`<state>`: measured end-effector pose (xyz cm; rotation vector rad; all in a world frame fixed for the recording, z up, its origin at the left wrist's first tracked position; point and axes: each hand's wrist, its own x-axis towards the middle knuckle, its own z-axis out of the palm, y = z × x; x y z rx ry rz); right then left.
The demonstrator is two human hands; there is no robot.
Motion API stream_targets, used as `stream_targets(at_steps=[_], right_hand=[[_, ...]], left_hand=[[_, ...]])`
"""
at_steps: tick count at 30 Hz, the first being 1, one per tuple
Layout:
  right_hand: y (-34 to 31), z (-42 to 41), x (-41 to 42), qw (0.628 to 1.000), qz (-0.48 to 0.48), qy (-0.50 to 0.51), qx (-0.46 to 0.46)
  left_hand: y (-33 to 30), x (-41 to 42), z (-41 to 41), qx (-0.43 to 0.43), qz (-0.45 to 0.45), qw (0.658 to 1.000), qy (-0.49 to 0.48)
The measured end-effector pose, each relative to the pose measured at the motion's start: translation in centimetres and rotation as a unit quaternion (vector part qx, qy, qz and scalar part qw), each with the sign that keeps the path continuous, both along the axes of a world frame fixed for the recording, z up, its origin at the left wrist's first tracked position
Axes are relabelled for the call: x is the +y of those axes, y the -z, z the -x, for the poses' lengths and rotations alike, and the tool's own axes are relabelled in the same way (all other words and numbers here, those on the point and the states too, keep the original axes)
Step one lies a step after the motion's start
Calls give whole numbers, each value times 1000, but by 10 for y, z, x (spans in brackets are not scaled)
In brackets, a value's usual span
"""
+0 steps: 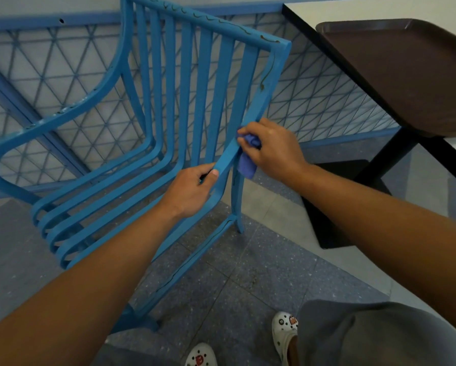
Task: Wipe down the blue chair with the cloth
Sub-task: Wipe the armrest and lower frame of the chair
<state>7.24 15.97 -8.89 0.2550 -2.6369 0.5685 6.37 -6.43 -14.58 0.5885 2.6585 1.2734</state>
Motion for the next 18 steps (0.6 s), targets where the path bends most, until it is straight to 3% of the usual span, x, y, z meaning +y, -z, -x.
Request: stream_targets(at_steps=[6,12,18], right_hand=[[-23,13,18,994,-105,-36,11],[-38,30,30,997,9,45,57],[2,5,0,998,62,31,-6]], left_hand=[[0,-1,0,-1,7,1000,-3],[3,-1,3,1,5,1000,-6],[1,-1,1,-1,1,1000,1]])
